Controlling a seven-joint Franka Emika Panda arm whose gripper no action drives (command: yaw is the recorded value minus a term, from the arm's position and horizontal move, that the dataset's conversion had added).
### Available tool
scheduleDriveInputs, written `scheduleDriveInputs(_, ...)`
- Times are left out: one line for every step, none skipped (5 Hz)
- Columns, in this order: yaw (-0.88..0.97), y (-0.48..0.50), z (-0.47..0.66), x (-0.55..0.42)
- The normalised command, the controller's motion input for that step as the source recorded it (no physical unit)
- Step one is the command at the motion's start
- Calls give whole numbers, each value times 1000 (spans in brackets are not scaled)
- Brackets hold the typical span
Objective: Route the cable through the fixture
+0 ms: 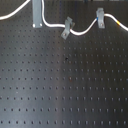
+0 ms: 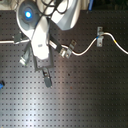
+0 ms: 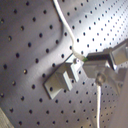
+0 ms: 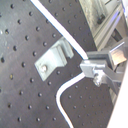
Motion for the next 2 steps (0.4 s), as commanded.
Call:
scheduleDriveInputs(-71,-34,342,-435)
scheduleDriveInputs(-126,63,423,-387)
